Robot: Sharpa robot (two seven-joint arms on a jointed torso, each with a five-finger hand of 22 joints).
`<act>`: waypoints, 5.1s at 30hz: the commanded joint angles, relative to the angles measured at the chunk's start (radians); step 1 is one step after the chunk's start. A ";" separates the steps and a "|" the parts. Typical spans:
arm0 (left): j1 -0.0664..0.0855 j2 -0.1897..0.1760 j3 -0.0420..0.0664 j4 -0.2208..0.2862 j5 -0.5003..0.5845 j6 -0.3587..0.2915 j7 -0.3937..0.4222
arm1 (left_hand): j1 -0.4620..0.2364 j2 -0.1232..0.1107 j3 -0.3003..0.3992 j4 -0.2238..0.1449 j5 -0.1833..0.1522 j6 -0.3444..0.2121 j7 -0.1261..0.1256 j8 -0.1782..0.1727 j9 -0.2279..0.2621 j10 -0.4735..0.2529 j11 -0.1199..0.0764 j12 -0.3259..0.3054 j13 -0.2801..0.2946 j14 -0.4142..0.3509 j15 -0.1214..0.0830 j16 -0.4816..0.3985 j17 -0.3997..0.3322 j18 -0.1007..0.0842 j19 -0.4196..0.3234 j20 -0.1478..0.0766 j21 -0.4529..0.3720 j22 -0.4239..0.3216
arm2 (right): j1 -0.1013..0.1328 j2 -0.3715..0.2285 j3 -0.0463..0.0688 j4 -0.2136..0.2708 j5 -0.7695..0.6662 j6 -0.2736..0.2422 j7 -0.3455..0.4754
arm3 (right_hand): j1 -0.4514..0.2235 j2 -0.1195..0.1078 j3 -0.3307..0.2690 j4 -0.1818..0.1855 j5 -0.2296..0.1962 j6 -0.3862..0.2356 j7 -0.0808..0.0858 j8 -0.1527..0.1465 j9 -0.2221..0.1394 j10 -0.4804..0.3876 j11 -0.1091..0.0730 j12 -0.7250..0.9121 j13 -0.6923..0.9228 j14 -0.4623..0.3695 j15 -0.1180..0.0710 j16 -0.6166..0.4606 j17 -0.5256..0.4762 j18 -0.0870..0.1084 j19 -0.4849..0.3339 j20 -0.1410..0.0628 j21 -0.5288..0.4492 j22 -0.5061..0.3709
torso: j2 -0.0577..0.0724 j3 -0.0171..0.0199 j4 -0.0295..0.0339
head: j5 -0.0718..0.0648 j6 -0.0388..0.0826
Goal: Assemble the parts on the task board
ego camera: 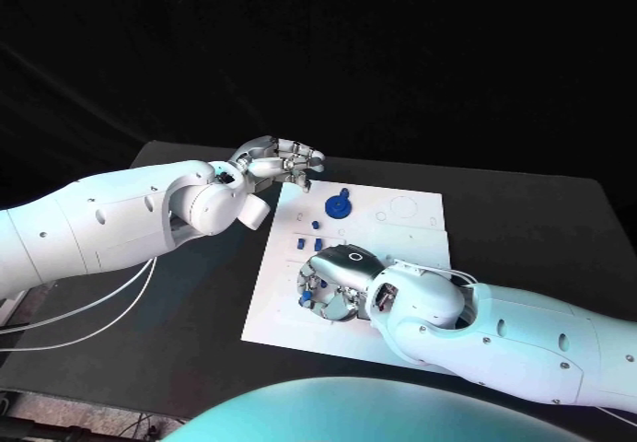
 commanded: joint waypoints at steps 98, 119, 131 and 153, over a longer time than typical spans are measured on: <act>-0.003 -0.022 -0.011 0.002 -0.011 0.020 0.003 | -0.033 -0.001 -0.016 0.015 0.010 -0.020 0.015 0.025 -0.001 -0.016 0.001 0.016 -0.002 -0.007 0.003 -0.003 0.000 0.011 -0.006 0.006 -0.013 -0.010 | -0.035 -0.450 -0.004 0.183 0.239 -0.043 -0.262 | -0.088 0.081 -0.572 0.178 0.040 -0.099 -0.045 0.137 0.187 0.176 -0.056 1.221 1.164 0.088 -0.042 0.179 0.372 -0.069 0.112 -0.036 0.262 0.263 | -0.020 -0.0024 -0.0284 | -0.093 0.000; -0.003 -0.025 -0.011 0.004 -0.010 0.016 0.002 | -0.045 0.004 -0.022 0.027 0.017 -0.024 0.015 0.031 -0.002 -0.019 0.001 0.021 -0.001 -0.008 0.004 -0.002 0.000 0.011 -0.005 0.007 -0.016 -0.015 | -0.039 -0.447 -0.003 0.203 0.317 -0.179 -0.254 | -0.033 0.127 -0.508 0.175 0.135 -0.025 -0.071 0.138 0.176 0.225 -0.079 1.291 1.230 0.092 -0.060 0.186 0.393 -0.069 0.112 -0.051 0.262 0.263 | -0.020 -0.0027 -0.0292 | -0.089 0.000; -0.003 -0.021 -0.011 0.002 -0.010 0.020 0.002 | -0.045 0.004 -0.022 0.028 0.018 -0.024 0.015 0.032 -0.002 -0.019 0.001 0.021 -0.001 -0.008 0.004 -0.002 0.001 0.011 -0.005 0.007 -0.016 -0.015 | 0.001 -0.455 -0.002 0.253 0.390 -0.223 -0.245 | -0.044 0.131 -0.487 0.177 0.164 -0.005 -0.078 0.137 0.174 0.232 -0.085 1.298 1.237 0.093 -0.066 0.187 0.397 -0.069 0.112 -0.057 0.262 0.263 | -0.020 -0.0039 -0.0268 | -0.094 0.000; -0.003 -0.023 -0.011 0.008 -0.001 0.031 0.004 | -0.045 0.004 -0.023 0.028 0.019 -0.026 0.015 0.033 -0.003 -0.021 0.001 0.022 -0.002 -0.008 0.004 -0.002 0.001 0.011 -0.005 0.007 -0.016 -0.016 | -0.012 -0.353 -0.002 0.198 0.438 -0.105 -0.256 | -0.134 0.130 -0.484 0.178 0.126 0.016 -0.080 0.137 0.177 0.237 -0.087 1.301 1.244 0.093 -0.068 0.186 0.397 -0.069 0.112 -0.060 0.262 0.263 | -0.019 -0.0032 -0.0301 | -0.079 0.000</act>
